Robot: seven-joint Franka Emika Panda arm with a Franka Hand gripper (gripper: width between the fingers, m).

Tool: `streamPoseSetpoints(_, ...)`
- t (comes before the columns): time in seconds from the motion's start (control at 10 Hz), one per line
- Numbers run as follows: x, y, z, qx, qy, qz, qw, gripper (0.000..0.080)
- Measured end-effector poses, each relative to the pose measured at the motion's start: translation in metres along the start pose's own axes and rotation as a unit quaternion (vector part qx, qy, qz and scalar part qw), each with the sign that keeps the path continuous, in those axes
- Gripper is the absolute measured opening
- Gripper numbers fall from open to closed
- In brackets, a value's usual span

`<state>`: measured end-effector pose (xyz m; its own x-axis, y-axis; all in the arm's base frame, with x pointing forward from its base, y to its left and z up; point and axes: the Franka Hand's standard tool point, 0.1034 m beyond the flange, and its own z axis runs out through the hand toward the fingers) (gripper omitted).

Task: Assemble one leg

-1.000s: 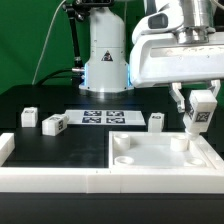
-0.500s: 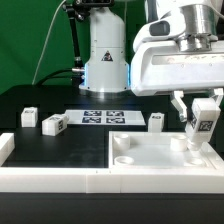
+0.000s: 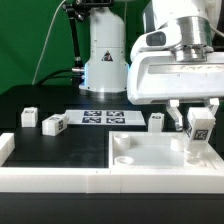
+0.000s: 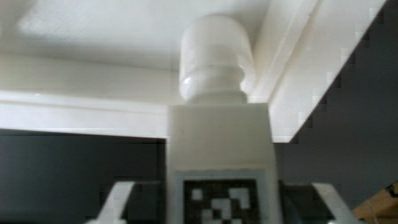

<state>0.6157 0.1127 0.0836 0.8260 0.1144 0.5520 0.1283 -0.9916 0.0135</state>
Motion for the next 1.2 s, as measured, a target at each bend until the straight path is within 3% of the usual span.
streamPoseSetpoints(0.7,-0.0054,-0.0035,0.0068,-0.003,0.015,-0.003,1.000,0.0290)
streamPoseSetpoints(1.2,-0.0098,0.0028,0.0096,-0.006,0.012,0.002,1.000,0.0290)
